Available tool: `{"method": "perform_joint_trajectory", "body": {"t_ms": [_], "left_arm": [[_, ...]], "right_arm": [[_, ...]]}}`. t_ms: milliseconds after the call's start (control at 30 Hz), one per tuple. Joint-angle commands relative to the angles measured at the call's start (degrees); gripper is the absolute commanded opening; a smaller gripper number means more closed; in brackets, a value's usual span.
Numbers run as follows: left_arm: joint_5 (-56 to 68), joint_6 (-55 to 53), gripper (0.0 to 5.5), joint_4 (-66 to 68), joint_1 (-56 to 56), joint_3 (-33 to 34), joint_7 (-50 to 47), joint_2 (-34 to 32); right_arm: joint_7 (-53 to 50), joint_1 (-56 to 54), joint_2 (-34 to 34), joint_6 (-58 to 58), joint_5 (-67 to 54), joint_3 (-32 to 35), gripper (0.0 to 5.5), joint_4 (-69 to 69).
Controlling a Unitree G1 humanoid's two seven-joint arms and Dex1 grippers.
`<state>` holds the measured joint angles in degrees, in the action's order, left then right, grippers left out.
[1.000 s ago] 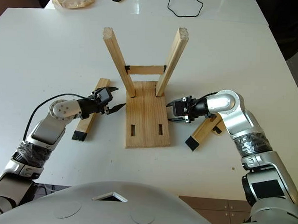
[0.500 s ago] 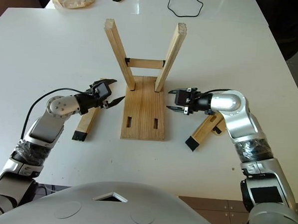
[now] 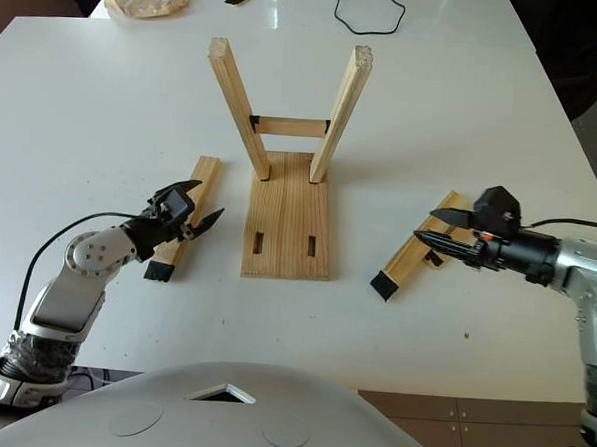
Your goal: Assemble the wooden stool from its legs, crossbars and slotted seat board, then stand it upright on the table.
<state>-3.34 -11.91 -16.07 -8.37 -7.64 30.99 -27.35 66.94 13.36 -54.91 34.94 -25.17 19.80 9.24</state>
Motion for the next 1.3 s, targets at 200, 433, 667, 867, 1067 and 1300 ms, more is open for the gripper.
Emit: {"method": "perform_joint_trajectory", "body": {"t_ms": [200,433,667,867,1067,1300], "left_arm": [[-0.9,-1.2,3.46,-1.5,0.0,-1.8,-0.8,0.4],[-1.2,-0.9,3.46,-0.9,0.3,-2.8,0.2,-0.4],[-1.5,-0.3,3.46,0.8,2.2,-4.2,1.7,-1.1],[-1.7,0.3,3.46,2.1,3.5,-4.9,2.5,-1.8],[-2.2,0.5,3.46,2.3,3.3,-5.3,2.2,-2.2],[-3.7,0.4,3.46,0.8,-1.2,-5.2,-1.4,-1.1]], "right_arm": [[3.0,-2.1,-4.7,-10.2,7.3,-3.4,2.59,-20.1],[0.1,-8.7,-2.4,-15.4,10.9,-6.9,2.59,-26.0],[-5.9,-16.3,4.2,-17.8,13.1,-11.7,2.59,-27.6],[-9.0,-22.3,8.4,-19.5,15.4,-15.6,2.59,-29.7],[-12.8,-20.4,8.3,-18.8,16.8,-14.8,2.59,-26.0],[-15.1,-6.4,7.3,-5.8,11.6,-8.2,2.59,-6.2]]}}
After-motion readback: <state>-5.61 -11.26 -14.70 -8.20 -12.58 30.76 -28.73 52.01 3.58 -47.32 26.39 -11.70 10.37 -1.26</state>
